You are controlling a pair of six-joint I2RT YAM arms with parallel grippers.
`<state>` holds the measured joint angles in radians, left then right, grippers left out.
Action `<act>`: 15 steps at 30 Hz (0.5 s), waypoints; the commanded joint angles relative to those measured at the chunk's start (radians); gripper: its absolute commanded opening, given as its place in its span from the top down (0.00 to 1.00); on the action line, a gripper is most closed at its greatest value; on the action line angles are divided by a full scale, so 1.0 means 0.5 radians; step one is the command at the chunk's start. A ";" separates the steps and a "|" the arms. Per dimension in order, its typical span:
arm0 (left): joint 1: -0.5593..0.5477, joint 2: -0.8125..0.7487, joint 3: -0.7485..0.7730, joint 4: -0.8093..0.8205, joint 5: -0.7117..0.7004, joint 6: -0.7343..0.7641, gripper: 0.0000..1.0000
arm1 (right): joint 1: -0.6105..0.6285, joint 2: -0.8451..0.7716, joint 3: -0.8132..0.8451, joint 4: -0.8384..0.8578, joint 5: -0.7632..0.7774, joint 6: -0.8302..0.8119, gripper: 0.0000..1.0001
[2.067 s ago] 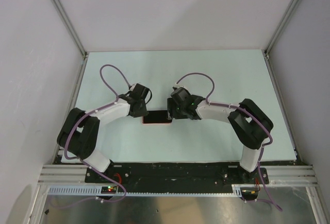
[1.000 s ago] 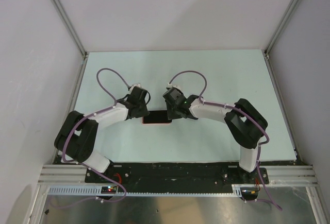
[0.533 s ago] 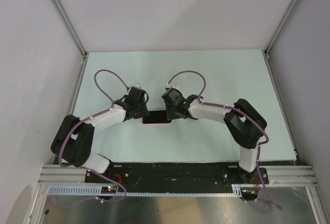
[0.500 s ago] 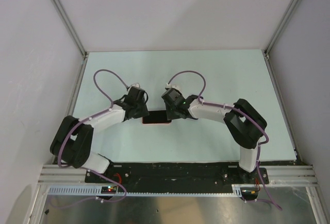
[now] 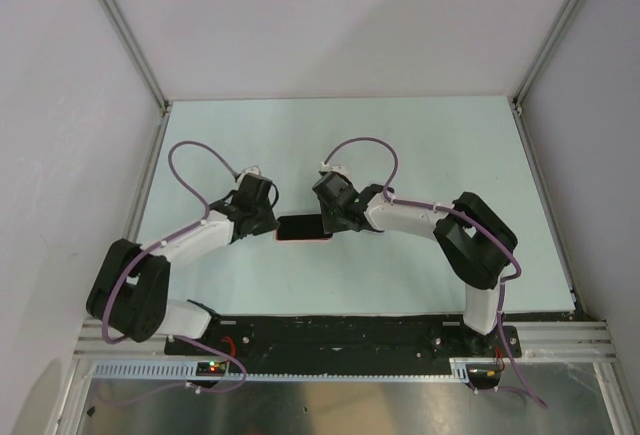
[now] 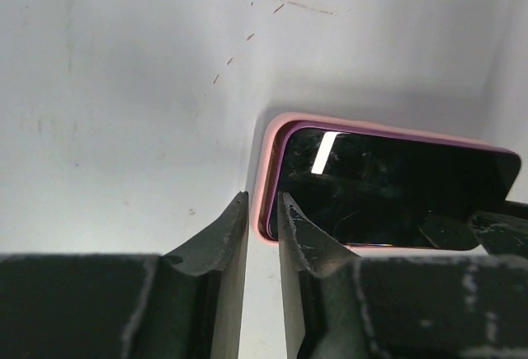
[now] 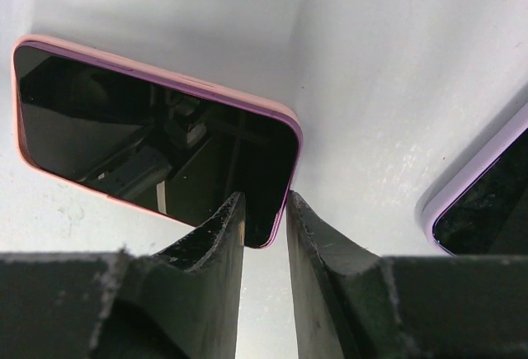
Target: Put the phone into the phone case
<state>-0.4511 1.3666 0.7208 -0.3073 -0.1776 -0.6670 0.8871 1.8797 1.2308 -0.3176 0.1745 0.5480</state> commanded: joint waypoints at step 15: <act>-0.011 0.216 -0.097 0.287 0.137 -0.106 0.82 | 0.120 0.099 0.113 -0.021 -0.088 -0.036 0.73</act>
<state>-0.4534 1.4448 0.6979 -0.2356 -0.1455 -0.6926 0.8989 1.8908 1.2530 -0.3393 0.1902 0.5373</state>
